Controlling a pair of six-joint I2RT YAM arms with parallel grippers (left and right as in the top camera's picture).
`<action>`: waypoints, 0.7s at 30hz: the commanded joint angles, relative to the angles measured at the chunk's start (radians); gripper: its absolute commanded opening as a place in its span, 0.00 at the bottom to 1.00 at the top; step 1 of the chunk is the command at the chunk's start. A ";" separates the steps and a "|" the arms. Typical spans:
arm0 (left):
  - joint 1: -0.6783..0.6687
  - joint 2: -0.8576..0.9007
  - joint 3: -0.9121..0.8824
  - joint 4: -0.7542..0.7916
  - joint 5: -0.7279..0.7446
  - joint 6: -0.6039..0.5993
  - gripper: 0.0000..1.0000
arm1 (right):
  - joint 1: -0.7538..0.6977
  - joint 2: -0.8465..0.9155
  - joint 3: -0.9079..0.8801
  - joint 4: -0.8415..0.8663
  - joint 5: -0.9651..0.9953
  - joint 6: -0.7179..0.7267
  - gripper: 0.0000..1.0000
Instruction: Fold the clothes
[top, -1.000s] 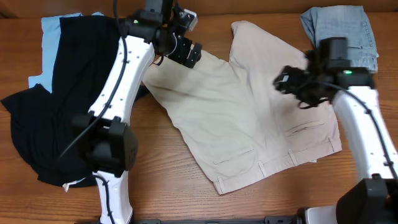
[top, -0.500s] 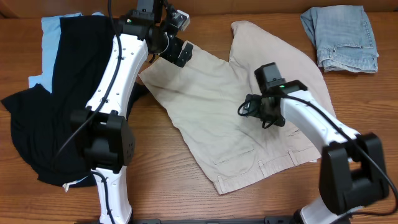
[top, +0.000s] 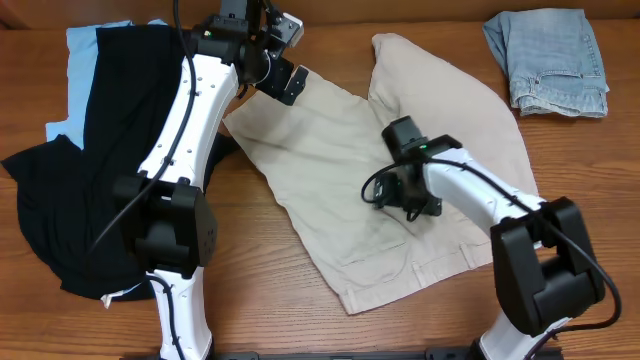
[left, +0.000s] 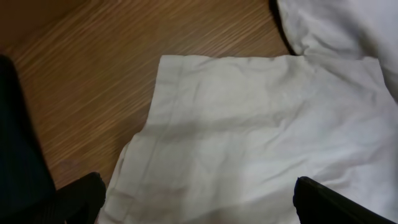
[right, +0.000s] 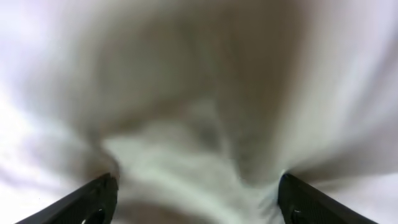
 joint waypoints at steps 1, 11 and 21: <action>0.006 -0.002 0.006 0.004 -0.013 0.019 1.00 | 0.092 0.006 -0.028 -0.043 -0.093 -0.029 0.88; 0.038 -0.002 0.006 -0.016 -0.013 0.019 1.00 | 0.270 0.003 -0.036 -0.187 -0.127 0.059 1.00; 0.052 -0.002 0.006 -0.054 -0.011 0.019 1.00 | 0.193 -0.153 0.034 -0.146 0.080 0.115 1.00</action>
